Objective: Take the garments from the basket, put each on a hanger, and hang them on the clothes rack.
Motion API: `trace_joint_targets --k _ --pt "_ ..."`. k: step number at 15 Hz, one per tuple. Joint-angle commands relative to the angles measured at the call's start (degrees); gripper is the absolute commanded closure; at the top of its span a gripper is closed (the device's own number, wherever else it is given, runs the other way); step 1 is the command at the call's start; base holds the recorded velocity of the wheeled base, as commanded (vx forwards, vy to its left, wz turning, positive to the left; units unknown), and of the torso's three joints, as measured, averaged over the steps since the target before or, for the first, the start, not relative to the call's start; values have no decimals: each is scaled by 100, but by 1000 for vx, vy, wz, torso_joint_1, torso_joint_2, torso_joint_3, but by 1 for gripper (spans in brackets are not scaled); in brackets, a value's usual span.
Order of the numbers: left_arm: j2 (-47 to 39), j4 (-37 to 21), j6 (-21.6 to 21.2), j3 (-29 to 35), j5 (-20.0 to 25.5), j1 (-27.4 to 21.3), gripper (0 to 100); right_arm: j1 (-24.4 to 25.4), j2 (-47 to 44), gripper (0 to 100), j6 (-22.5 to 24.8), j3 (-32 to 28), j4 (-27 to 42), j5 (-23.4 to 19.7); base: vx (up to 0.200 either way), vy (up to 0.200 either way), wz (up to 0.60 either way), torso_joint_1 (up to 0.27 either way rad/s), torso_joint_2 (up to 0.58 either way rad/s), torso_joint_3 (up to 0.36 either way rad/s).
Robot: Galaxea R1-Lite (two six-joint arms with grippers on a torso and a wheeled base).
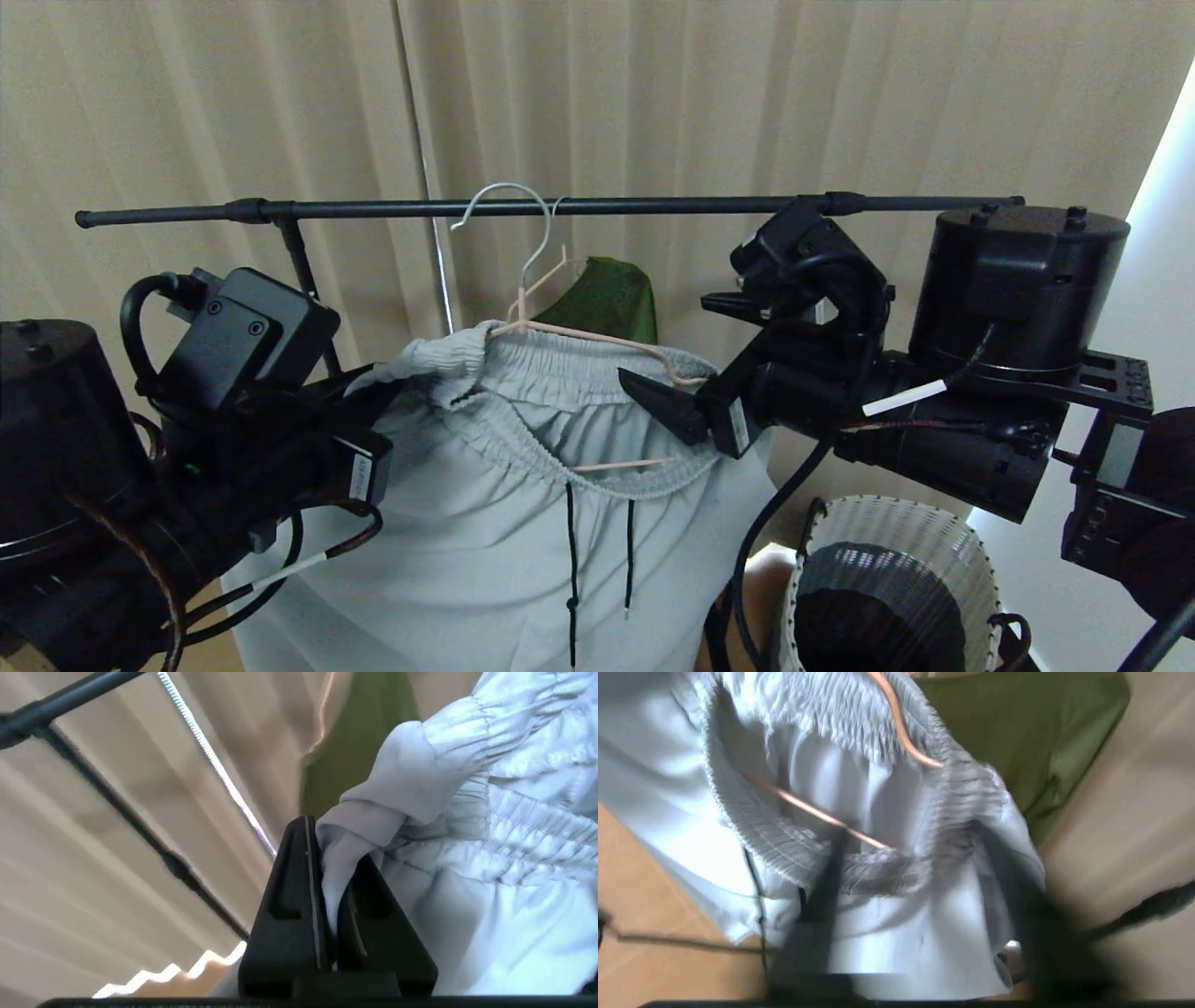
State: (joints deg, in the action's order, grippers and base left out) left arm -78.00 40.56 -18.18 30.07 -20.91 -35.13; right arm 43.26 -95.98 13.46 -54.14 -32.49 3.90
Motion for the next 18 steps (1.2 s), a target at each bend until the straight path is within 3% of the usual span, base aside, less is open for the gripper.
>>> trace_joint_targets --k 1,8,9,18 --pt "4 5 -11 -28 -1 -143 100 -11 -202 0 131 -27 -100 -3 0 0 0 0 0 0" --pt "30 5 -28 -46 34 -275 100 -64 -422 0 526 -44 -504 -3 0 0 0 0 0 0" --pt "30 5 -28 -46 34 -275 100 -64 -422 100 526 -27 -531 -12 0 0 0 0 0 0" --pt "127 5 -28 -54 43 -275 100 -81 -396 100 509 9 -627 -12 0 0 0 0 0 0"
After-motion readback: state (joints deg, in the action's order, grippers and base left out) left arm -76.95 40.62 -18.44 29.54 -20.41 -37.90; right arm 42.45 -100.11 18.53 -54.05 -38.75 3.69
